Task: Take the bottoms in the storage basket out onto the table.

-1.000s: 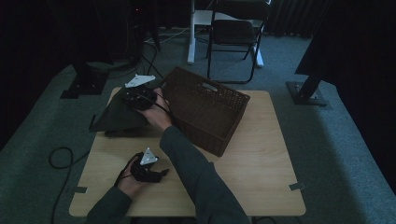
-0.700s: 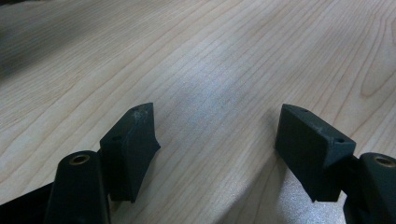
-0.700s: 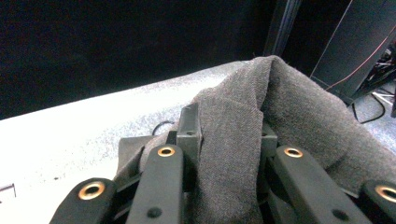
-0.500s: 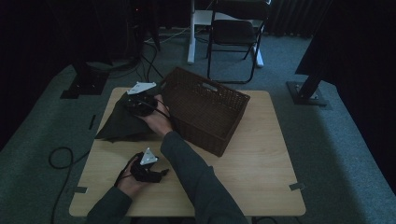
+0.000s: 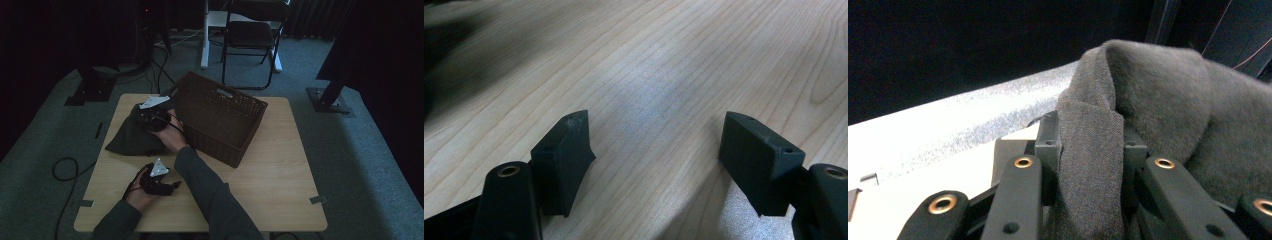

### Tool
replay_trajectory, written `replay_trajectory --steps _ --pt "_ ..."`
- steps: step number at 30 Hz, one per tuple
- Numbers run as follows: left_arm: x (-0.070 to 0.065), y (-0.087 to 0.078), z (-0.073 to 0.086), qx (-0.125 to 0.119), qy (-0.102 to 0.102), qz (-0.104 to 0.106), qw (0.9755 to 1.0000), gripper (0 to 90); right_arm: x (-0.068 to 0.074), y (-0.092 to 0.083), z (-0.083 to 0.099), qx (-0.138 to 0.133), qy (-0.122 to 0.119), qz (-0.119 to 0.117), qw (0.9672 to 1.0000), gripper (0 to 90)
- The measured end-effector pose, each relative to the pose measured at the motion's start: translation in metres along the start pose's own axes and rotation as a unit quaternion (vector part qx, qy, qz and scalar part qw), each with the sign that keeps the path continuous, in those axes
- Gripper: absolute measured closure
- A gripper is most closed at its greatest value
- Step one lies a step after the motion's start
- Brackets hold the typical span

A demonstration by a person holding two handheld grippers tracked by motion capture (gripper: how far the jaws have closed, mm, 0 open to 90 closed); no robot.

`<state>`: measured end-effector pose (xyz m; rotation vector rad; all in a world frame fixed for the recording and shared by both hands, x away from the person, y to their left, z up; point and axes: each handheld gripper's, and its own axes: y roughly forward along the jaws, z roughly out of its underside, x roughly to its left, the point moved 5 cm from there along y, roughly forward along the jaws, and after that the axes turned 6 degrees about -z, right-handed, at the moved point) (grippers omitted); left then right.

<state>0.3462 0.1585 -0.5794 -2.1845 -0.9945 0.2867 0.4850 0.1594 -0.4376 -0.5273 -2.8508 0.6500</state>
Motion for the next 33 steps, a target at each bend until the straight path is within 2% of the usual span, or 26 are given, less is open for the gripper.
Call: replay_trajectory --steps 6,11,16,22,26,29,33 --pt "0.000 0.000 0.000 0.001 0.000 0.000 1.0000 29.3 0.001 0.008 0.013 0.009 0.006 -0.006 0.9999 70.2" --pt "0.000 0.000 0.000 0.000 -0.001 -0.001 1.0000 29.4 0.005 0.011 0.017 0.020 0.008 -0.018 0.9996 71.1" --pt "-0.001 -0.001 0.000 -0.003 -0.004 -0.002 1.0000 29.4 0.013 0.013 0.011 0.022 -0.001 -0.022 0.9995 72.7" --pt "-0.002 -0.001 0.001 -0.005 -0.008 -0.001 1.0000 29.4 0.029 0.015 -0.005 -0.001 -0.012 -0.036 0.9993 73.2" --pt "-0.003 -0.001 0.001 -0.005 -0.011 0.005 0.9999 29.4 0.037 0.018 -0.014 -0.005 -0.021 -0.041 0.9989 73.4" --pt "-0.004 -0.001 0.001 -0.006 -0.012 0.004 0.9999 29.4 0.044 0.019 -0.021 -0.014 -0.018 -0.049 0.9985 73.8" --pt "-0.004 -0.001 0.001 -0.006 -0.013 0.006 0.9999 29.4 0.057 0.021 -0.032 -0.020 -0.038 -0.051 0.9978 74.0"
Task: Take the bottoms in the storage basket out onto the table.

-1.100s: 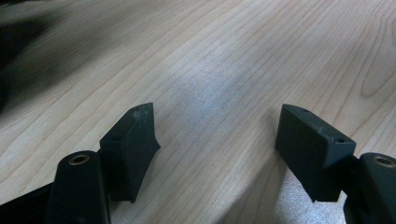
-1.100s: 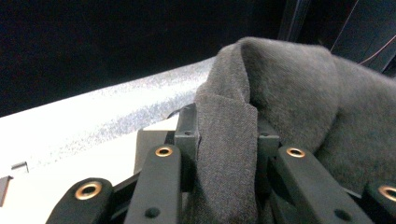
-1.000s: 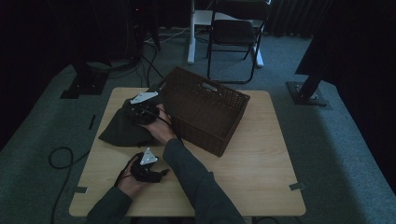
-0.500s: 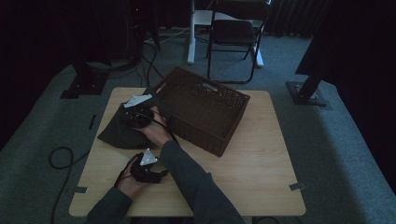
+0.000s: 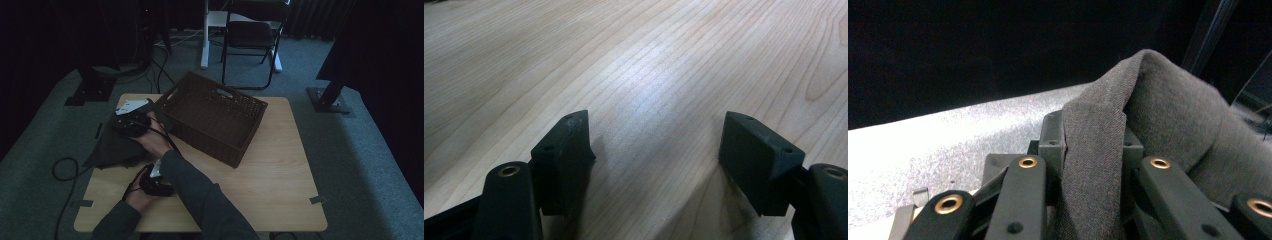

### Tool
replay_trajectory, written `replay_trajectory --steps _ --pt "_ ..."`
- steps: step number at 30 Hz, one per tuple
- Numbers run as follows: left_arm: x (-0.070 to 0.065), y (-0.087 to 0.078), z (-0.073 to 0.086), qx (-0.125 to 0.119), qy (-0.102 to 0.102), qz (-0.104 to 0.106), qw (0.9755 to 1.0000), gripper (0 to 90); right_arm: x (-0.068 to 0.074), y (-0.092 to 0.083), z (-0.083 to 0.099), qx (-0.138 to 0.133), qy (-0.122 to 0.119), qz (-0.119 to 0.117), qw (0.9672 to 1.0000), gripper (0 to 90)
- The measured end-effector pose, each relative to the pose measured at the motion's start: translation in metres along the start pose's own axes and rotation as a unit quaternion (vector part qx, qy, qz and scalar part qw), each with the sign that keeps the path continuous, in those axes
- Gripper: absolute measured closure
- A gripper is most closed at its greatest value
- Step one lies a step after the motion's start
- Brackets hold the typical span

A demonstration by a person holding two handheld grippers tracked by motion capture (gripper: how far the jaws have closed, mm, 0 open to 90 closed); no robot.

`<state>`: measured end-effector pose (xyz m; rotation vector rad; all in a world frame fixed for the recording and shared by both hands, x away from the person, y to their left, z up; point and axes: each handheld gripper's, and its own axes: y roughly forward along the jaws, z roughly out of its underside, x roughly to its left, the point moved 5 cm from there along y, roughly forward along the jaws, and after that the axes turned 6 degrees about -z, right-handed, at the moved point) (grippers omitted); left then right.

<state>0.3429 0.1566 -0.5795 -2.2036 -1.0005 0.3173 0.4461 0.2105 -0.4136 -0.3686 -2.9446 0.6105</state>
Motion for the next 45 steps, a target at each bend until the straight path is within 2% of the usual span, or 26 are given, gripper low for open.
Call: replay_trajectory --steps 1,6,7,8,13,17,19,22,26,29,33,35,37,40,42,45 --pt "0.002 -0.001 0.001 0.009 0.012 -0.002 0.9999 29.4 0.001 0.000 -0.003 -0.004 0.004 -0.001 1.0000 74.2" --pt "0.002 -0.001 0.001 0.009 0.013 -0.003 0.9999 29.4 0.005 0.000 -0.011 -0.016 -0.001 0.001 0.9999 74.3" --pt "0.000 0.000 0.000 0.001 0.002 -0.001 1.0000 29.4 0.004 -0.001 -0.009 -0.013 -0.002 0.003 0.9999 74.3" --pt "0.000 0.000 0.000 0.000 0.002 0.001 1.0000 29.4 0.002 -0.001 -0.007 -0.011 -0.003 0.006 0.9999 74.2" --pt "0.001 0.000 0.000 0.001 0.009 -0.004 0.9999 29.4 -0.024 -0.007 0.016 0.001 0.031 0.033 0.9990 74.0" --pt "0.002 0.000 0.000 0.005 0.016 -0.002 0.9998 29.3 -0.047 -0.013 0.047 0.035 0.050 0.063 0.9962 73.2" --pt "0.002 0.000 0.000 0.006 0.019 -0.003 0.9998 29.3 -0.055 -0.017 0.060 0.045 0.059 0.068 0.9949 72.7" --pt "0.002 0.000 0.000 0.006 0.018 -0.003 0.9998 29.3 -0.061 -0.021 0.069 0.050 0.064 0.070 0.9943 68.8" --pt "0.002 0.000 0.000 0.006 0.018 -0.003 0.9998 29.3 -0.062 -0.027 0.074 0.074 0.050 0.078 0.9930 60.1" --pt "0.002 0.000 0.000 0.006 0.017 -0.002 0.9998 29.3 -0.064 -0.035 0.077 0.080 0.061 0.074 0.9921 53.2" --pt "0.002 0.000 0.000 0.006 0.018 -0.002 0.9998 29.1 -0.066 -0.050 0.079 0.073 0.074 0.057 0.9929 48.5" --pt "0.002 0.001 0.000 0.005 0.017 -0.002 0.9998 29.1 -0.067 -0.058 0.079 0.070 0.070 0.055 0.9936 47.1" --pt "0.002 0.001 -0.001 0.005 0.018 -0.002 0.9998 29.0 -0.069 -0.069 0.077 0.053 0.073 0.050 0.9946 47.0" --pt "0.002 0.001 -0.001 0.006 0.018 -0.002 0.9998 29.0 -0.075 -0.087 0.071 0.019 0.087 0.060 0.9942 47.0" --pt "0.002 0.002 -0.001 0.006 0.017 -0.002 0.9998 29.0 -0.080 -0.099 0.065 -0.008 0.096 0.071 0.9928 47.1" --pt "0.002 0.002 -0.001 0.006 0.018 -0.001 0.9998 28.9 -0.088 -0.111 0.058 -0.021 0.103 0.096 0.9898 47.1"
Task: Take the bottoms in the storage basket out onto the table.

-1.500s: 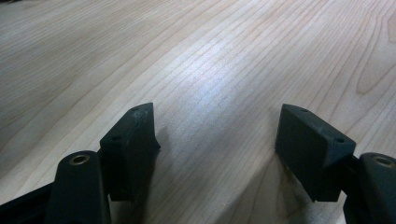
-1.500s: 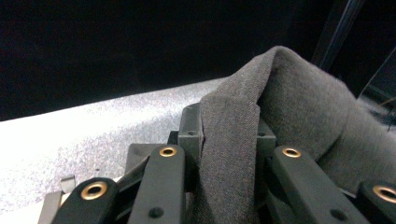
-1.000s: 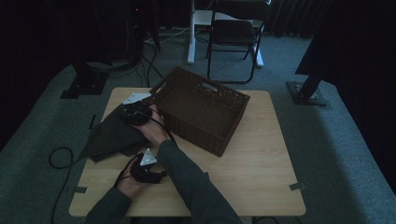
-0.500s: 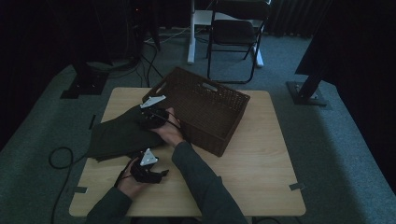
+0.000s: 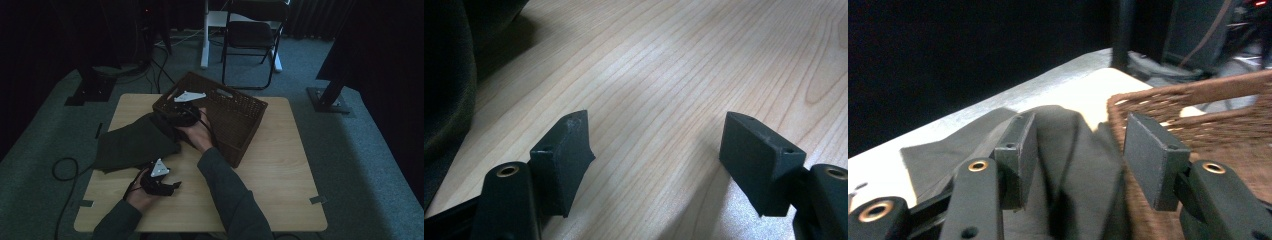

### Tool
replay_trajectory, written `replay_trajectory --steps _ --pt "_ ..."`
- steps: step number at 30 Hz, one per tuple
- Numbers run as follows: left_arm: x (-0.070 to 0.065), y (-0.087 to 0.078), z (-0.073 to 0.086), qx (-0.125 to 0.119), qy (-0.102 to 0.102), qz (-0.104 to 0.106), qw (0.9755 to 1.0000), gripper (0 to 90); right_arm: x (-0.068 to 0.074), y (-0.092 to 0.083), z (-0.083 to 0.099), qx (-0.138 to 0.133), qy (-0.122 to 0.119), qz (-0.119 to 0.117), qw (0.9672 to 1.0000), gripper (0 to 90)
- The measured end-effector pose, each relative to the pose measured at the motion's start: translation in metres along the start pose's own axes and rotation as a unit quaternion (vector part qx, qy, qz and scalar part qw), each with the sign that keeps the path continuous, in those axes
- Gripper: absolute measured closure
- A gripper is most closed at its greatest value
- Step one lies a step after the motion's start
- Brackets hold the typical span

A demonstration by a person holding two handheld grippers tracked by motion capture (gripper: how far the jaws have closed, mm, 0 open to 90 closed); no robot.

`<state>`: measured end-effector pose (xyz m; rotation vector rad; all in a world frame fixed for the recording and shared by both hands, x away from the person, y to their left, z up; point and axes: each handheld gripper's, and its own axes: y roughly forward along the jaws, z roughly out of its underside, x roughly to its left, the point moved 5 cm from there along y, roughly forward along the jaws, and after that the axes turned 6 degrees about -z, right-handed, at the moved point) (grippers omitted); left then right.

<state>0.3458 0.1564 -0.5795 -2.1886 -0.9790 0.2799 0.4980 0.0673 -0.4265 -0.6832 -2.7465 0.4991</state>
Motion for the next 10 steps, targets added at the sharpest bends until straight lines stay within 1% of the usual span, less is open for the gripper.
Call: replay_trajectory --steps 2,4,6,10 --pt "0.000 0.000 0.000 0.000 0.000 0.000 1.0000 28.9 -0.005 -0.004 -0.004 -0.002 0.003 0.016 0.9999 47.1" --pt "0.000 0.000 0.000 0.000 0.000 0.000 1.0000 28.9 -0.009 -0.007 -0.006 -0.005 0.014 0.026 0.9996 47.3" --pt "0.000 0.000 0.000 0.000 0.000 0.001 1.0000 28.8 -0.011 -0.010 -0.007 -0.010 0.020 0.025 0.9994 48.9" --pt "0.000 0.001 -0.001 0.000 0.000 0.000 1.0000 28.8 -0.013 -0.011 -0.006 -0.009 0.023 0.027 0.9993 50.1"
